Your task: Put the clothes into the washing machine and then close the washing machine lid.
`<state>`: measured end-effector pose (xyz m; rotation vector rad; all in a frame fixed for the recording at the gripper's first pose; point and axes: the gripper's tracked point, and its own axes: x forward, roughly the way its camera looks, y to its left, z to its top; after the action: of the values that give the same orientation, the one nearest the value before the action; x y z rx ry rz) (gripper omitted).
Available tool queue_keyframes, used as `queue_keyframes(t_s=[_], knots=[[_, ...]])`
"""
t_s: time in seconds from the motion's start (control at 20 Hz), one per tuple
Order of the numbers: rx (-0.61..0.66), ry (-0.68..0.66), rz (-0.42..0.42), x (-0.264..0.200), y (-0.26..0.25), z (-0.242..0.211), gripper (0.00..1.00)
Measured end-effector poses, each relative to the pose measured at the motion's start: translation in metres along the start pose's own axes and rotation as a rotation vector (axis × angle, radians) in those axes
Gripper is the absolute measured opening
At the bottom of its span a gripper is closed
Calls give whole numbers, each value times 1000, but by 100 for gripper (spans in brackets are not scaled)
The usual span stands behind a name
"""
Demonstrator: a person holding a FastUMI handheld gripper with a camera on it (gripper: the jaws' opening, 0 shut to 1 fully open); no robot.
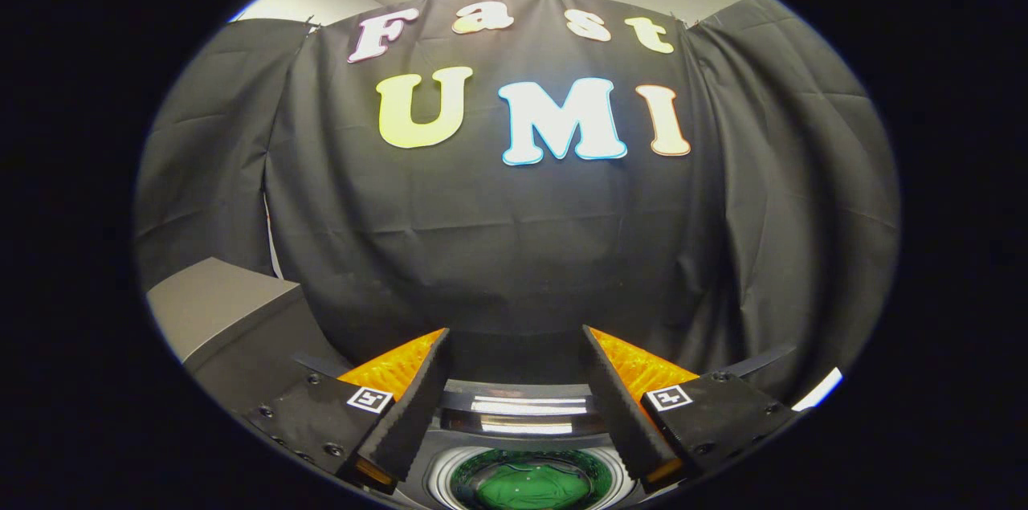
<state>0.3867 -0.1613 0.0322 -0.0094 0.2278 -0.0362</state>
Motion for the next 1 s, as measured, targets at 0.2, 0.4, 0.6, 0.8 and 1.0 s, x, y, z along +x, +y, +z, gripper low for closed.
queue_keyframes(t_s=[0.2,0.4,0.6,0.8,1.0], knots=[[1,-30,-10,-11,1,-8,99],[-1,-67,-22,-21,2,-14,99],[-1,-93,-32,-32,4,-23,99],[6,-98,-39,-47,5,-45,98],[43,-35,-40,-58,5,-97,98]])
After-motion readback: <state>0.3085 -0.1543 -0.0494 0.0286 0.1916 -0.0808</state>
